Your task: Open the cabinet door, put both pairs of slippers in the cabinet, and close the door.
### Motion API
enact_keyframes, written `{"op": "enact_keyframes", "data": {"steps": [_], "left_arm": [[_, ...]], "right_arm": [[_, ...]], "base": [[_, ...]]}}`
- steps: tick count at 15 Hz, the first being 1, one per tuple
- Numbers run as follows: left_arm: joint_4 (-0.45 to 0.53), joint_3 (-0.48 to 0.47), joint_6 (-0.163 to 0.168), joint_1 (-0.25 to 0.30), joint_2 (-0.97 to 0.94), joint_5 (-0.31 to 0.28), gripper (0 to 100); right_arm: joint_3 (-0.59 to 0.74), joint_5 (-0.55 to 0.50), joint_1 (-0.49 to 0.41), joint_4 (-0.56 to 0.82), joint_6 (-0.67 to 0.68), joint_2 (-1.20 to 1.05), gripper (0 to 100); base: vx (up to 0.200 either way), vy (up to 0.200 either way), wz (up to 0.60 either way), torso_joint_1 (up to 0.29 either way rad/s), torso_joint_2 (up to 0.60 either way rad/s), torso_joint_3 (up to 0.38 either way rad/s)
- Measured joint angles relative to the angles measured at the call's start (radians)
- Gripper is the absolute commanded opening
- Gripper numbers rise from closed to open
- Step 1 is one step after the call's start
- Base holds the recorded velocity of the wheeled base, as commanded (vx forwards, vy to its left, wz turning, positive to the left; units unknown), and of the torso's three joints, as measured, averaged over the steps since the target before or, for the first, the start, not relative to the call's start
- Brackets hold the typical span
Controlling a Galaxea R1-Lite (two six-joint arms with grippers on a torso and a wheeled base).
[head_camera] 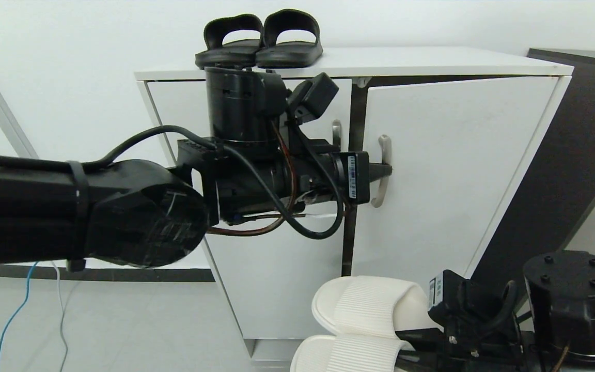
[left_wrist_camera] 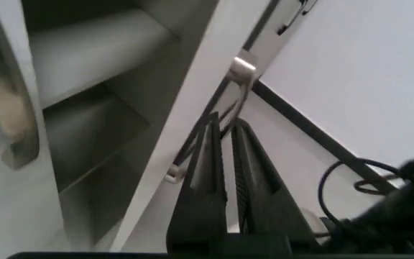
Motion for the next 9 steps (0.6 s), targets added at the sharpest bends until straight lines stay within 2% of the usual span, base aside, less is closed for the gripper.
{"op": "enact_keyframes", "data": {"steps": [4, 6, 7, 8, 9], "left_arm": [[-0.041, 0.105, -0.002, -0.017, -0.089, 0.005, 0], [-0.069, 0.127, -0.008, -0.009, -0.114, 0.005, 0], [-0.107, 0.13, -0.036, 0.006, -0.116, 0.005, 0], [-0.159, 0.13, -0.085, 0.02, -0.113, 0.006, 0], [-0.202, 0.13, -0.116, 0.031, -0.106, 0.006, 0]], "right_arm": [[0.002, 0.009, 0.001, 0.0, -0.017, -0.001, 0], [0.006, 0.015, 0.001, -0.001, -0.021, -0.002, 0], [0.007, 0.015, 0.001, -0.001, -0.021, -0.002, 0], [0.007, 0.015, 0.001, -0.002, -0.021, -0.003, 0], [0.007, 0.015, 0.001, -0.002, -0.021, -0.004, 0]], "base": [[0.0, 0.0, 0.0, 0.0, 0.0, 0.0], [0.0, 0.0, 0.0, 0.0, 0.0, 0.0], [0.0, 0.0, 0.0, 0.0, 0.0, 0.0], [0.0, 0.0, 0.0, 0.0, 0.0, 0.0], [0.0, 0.0, 0.0, 0.0, 0.0, 0.0]]}}
